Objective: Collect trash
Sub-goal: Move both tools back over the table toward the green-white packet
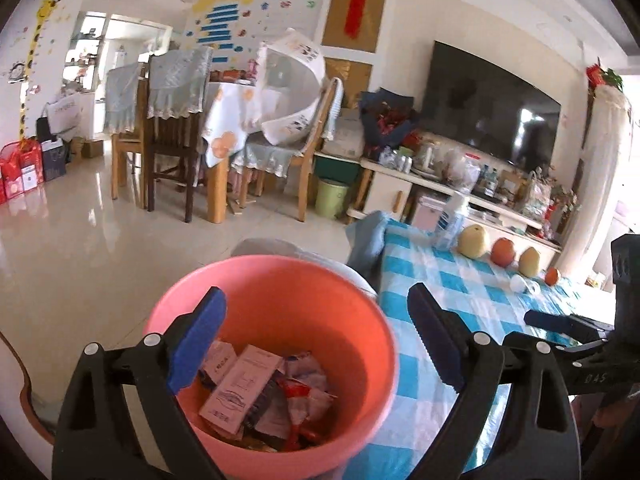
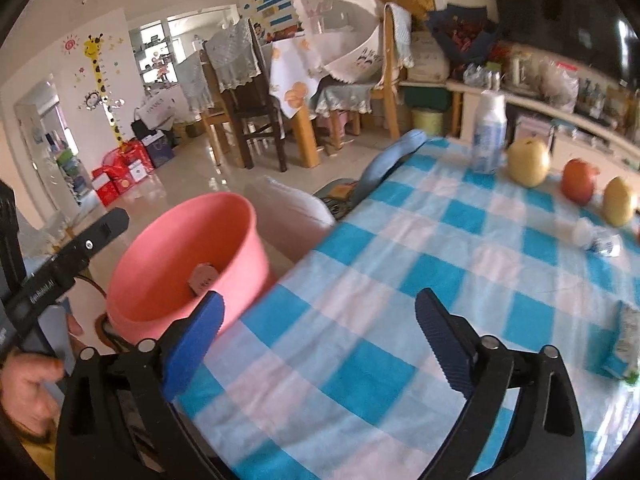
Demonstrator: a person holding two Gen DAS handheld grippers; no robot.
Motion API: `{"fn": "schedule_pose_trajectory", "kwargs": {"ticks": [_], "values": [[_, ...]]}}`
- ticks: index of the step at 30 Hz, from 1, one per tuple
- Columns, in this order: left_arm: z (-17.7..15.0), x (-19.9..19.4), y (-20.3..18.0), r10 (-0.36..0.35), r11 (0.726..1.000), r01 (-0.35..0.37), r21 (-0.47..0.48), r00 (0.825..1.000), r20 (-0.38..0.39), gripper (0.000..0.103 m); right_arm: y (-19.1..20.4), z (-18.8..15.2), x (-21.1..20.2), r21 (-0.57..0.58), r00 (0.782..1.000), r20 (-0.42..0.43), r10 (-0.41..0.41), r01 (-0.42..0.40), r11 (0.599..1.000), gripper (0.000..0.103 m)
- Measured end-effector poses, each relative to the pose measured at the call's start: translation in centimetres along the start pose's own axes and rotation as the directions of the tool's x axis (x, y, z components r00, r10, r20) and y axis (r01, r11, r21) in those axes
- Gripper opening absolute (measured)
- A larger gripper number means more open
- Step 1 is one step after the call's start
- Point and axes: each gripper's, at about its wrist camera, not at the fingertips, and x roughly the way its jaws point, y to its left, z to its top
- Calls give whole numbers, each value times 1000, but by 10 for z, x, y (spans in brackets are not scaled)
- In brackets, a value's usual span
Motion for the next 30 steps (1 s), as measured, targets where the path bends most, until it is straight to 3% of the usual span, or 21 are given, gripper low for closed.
{"fn": "schedule_pose_trajectory", "kwargs": {"ticks": [5,10,17,25,30], "values": [[-2,-4,-20,-44,999,44,10,999,-16,92,-14,-11,-17,7,999,-2,-38,39,999,98],[-9,-1,-42,-10,999,12,41,998,-65,92,-35,-23,-30,70,999,-28,-44,46,997,98],[-16,-2,-72,-11,993,22,116,995,-97,92,-53,-32,-45,93,998,-47,-45,49,995,98],[-16,-8,-103,-86,985,99,139,992,-94,92,-70,-45,-57,82,997,-60,-43,48,995,98],[-19,-5,-125,-103,981,123,152,986,-131,92,-83,-54,-66,63,997,-62,-55,59,996,98]]}}
